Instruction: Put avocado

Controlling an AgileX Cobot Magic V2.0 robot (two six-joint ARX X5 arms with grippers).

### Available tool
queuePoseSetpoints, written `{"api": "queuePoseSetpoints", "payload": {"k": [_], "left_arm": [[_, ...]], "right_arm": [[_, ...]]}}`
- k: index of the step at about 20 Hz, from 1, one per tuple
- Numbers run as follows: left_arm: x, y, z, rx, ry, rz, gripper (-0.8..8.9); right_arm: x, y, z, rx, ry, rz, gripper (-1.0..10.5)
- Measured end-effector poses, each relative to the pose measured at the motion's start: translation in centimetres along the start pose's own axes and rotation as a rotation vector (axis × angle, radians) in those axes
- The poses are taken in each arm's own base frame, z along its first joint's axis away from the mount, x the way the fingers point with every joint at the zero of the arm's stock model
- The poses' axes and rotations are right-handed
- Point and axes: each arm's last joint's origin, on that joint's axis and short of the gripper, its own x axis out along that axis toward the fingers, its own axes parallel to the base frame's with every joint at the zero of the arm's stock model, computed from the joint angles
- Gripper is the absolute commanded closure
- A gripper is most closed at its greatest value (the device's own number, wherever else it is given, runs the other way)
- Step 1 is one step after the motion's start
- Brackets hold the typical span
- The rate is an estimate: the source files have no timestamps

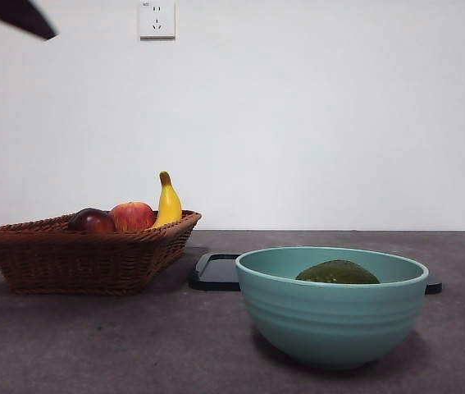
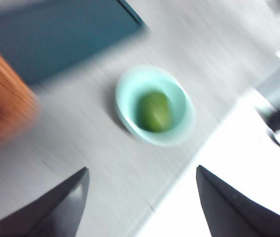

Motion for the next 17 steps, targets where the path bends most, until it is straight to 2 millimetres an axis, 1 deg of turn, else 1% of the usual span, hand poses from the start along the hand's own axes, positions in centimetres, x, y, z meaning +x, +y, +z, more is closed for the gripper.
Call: {"api": "queuePoseSetpoints", "payload": {"k": [1,3,6,8,10,15,17], "left_arm": [[0.1,0.0,-1.0,-0.005,0.031,-0.02,4.72],[0.1,0.1,-2.1,-0.016,0.072,-0.022,4.72],[-0.1,-0.1,-2.1,0.002,0.057,-0.024,4.72],[-0.1,-0.1,-2.1,0.01,0.049,-0.024,4.72],[-0.1,-0.1,-2.0,0.012,0.047,-0.024,4.72],[-0.1,-0.1,-2.0,0.014,0.044,-0.024,4.72],[-0.1,-0.1,-2.0,0.014,0.044,-0.024,4.72]], "right_arm": [[0.1,-0.1,0.1,0.003,0.006,0.0,5.6],[0.4,-0.2,0.2,0.01,0.018,0.001,5.6],[1.2,-0.6,0.5,0.031,0.053,0.003,5.6],[2.1,-1.0,0.8,0.049,0.093,0.004,5.6],[3.4,-1.5,1.2,0.07,0.143,0.006,5.6],[7.8,-3.2,2.5,0.099,0.239,0.016,5.6],[9.7,-3.6,2.8,0.104,0.285,0.025,6.2]]}}
